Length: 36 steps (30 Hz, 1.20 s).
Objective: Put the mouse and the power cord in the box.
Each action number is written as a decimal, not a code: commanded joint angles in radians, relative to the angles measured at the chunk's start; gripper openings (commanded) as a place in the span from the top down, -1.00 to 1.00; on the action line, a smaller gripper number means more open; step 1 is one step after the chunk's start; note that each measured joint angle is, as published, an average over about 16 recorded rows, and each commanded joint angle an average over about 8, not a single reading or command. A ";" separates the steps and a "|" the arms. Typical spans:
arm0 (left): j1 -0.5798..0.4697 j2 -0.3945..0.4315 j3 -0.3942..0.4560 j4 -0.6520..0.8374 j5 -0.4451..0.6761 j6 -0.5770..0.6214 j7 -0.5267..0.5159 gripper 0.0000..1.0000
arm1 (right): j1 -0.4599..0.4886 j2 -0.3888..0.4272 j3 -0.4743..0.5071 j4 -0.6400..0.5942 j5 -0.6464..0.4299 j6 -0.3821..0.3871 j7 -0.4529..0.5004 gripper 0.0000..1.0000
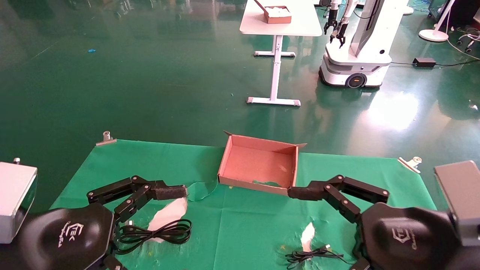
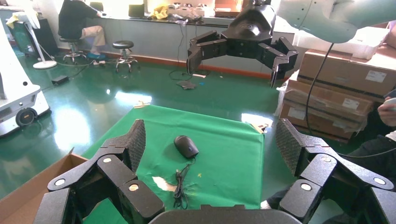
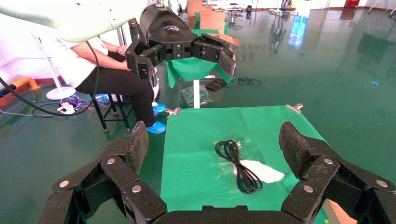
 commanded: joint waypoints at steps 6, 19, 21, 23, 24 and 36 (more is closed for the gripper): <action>-0.018 -0.023 0.055 -0.029 0.169 -0.033 -0.017 -1.00 | -0.011 0.015 -0.046 0.035 -0.167 0.054 -0.028 -1.00; -0.254 0.166 0.346 -0.040 0.946 -0.110 -0.177 -1.00 | -0.004 0.036 -0.117 0.063 -0.423 0.149 -0.001 -1.00; -0.278 0.215 0.388 -0.026 1.060 -0.123 -0.217 -1.00 | -0.008 0.042 -0.115 0.063 -0.421 0.150 -0.002 -1.00; -0.298 0.263 0.424 -0.006 1.164 -0.137 -0.258 -1.00 | -0.011 0.049 -0.111 0.063 -0.416 0.148 -0.003 -1.00; -0.305 0.284 0.439 0.006 1.208 -0.144 -0.278 -1.00 | -0.012 0.053 -0.109 0.064 -0.413 0.146 -0.005 -1.00; -0.342 0.432 0.519 0.180 1.481 -0.235 -0.383 -1.00 | -0.039 0.102 -0.084 0.061 -0.379 0.147 -0.011 -1.00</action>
